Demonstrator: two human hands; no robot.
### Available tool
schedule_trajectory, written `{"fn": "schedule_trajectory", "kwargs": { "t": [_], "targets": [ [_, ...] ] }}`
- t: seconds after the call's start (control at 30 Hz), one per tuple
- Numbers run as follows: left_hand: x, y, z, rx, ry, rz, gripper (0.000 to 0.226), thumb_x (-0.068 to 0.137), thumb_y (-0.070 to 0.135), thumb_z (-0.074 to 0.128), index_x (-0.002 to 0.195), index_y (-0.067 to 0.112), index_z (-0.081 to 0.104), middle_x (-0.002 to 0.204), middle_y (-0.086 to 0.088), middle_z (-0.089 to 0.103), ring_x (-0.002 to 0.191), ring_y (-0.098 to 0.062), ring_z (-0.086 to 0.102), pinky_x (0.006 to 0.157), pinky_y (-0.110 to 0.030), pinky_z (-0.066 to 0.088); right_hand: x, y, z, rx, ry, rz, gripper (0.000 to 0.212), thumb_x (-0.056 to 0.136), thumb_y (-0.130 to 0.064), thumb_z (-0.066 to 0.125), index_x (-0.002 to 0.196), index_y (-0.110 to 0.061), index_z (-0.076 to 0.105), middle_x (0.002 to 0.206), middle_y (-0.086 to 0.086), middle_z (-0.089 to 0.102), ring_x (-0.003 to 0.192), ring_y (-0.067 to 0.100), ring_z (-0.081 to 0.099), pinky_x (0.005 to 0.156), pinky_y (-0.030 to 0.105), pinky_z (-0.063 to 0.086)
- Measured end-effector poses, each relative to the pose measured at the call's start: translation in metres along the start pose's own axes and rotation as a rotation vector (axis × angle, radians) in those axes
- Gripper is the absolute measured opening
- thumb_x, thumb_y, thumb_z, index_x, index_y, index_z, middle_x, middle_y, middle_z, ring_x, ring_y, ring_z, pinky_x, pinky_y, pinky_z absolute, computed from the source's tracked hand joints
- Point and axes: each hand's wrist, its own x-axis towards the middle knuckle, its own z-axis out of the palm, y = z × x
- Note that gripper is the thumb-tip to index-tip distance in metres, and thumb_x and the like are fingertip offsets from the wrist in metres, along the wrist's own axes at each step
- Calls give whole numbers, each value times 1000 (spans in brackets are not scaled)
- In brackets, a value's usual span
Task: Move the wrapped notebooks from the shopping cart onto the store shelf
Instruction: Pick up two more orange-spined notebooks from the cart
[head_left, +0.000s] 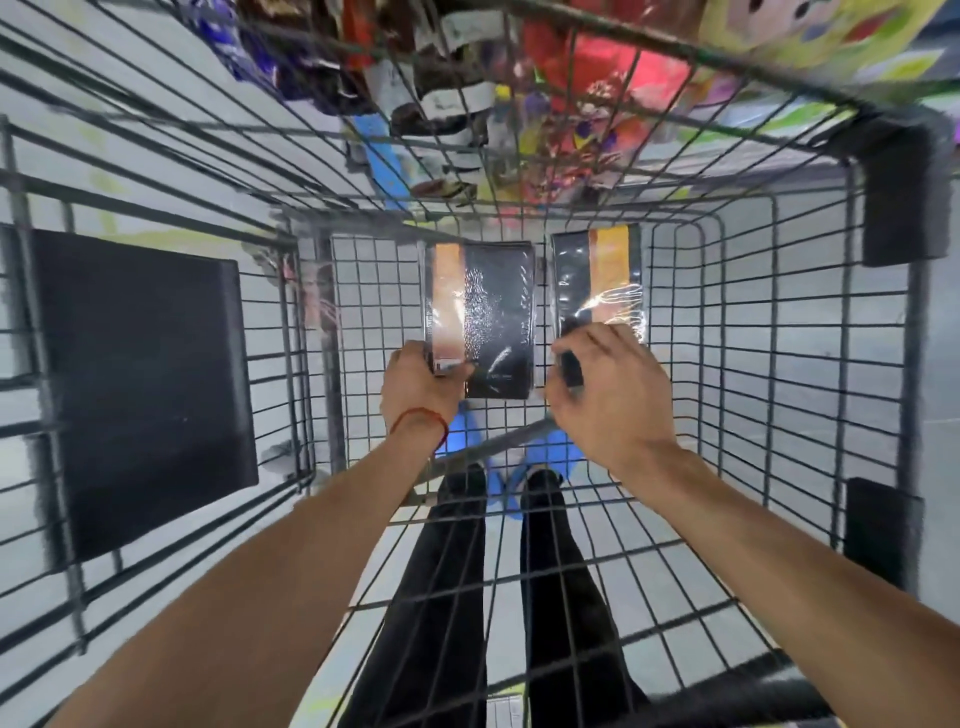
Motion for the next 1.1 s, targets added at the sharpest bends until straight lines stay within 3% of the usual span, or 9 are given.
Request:
{"fn": "schedule_trajectory", "kwargs": {
  "t": [0.17, 0.27, 0.43, 0.57, 0.7, 0.8, 0.9, 1.03, 1.1],
  "targets": [
    [-8, -4, -16, -104, 20, 34, 25, 85, 21, 73, 95, 9, 53, 80, 5, 56, 73, -16, 56, 58, -19, 39, -4, -6, -8, 0, 9, 7, 32, 87, -32, 56, 114, -21, 70, 106, -6, 68, 104, 15, 58, 85, 39, 55],
    [-21, -6, -34, -169, 46, 81, 24, 89, 15, 65, 102, 8, 47, 71, 8, 53, 66, -17, 54, 62, -29, 43, -5, -12, -11, 2, -24, 19, 31, 88, -32, 58, 115, -23, 69, 108, -7, 67, 106, 14, 57, 83, 35, 56],
    [-41, -20, -74, -118, 80, 216, 21, 96, 9, 51, 106, 19, 36, 81, 5, 56, 69, -16, 53, 63, -27, 35, 1, -31, -5, 95, -141, 64, 35, 91, -29, 60, 125, -20, 63, 120, -1, 63, 118, 20, 55, 89, 36, 53],
    [-38, -40, -98, -66, 109, 246, 22, 96, 12, 48, 110, 22, 36, 90, 0, 59, 77, -21, 53, 68, -30, 36, 16, -46, 18, 355, -311, 294, 43, 94, -25, 64, 133, -13, 50, 112, 3, 61, 98, 20, 59, 88, 26, 44],
    [-31, -56, -107, -85, 81, 213, 23, 97, 16, 49, 112, 27, 35, 96, 0, 62, 82, -23, 56, 72, -33, 41, 33, -59, 50, 382, -386, 445, 73, 93, -31, 68, 148, 0, 29, 134, 16, 52, 125, 33, 52, 101, 34, 42],
    [-28, -63, -112, -108, 73, 226, 23, 96, 14, 50, 109, 27, 35, 93, 3, 59, 76, -14, 53, 69, -26, 35, 39, -71, 63, 353, -314, 519, 90, 92, -36, 70, 153, 5, 18, 150, 23, 40, 138, 37, 41, 111, 39, 37],
    [-27, -67, -113, -124, 69, 217, 21, 97, 14, 49, 114, 21, 38, 92, 4, 58, 74, -3, 52, 61, -20, 32, 43, -80, 67, 488, -222, 679, 81, 88, -33, 75, 147, 2, 32, 140, 21, 53, 130, 36, 51, 102, 35, 44],
    [-24, -70, -110, -157, 64, 168, 25, 99, 14, 48, 120, 18, 35, 96, 2, 61, 75, -5, 54, 59, -17, 33, 43, -87, 75, 688, -266, 749, 38, 87, -31, 78, 115, -10, 64, 105, 3, 69, 89, 17, 62, 66, 18, 46],
    [-24, -70, -109, -171, 74, 146, 25, 99, 14, 47, 118, 21, 34, 98, 1, 62, 79, -11, 57, 67, -24, 39, 41, -90, 82, 766, -259, 738, 29, 89, -29, 76, 109, -12, 66, 103, 0, 69, 88, 15, 61, 71, 19, 45]
  ]
}}
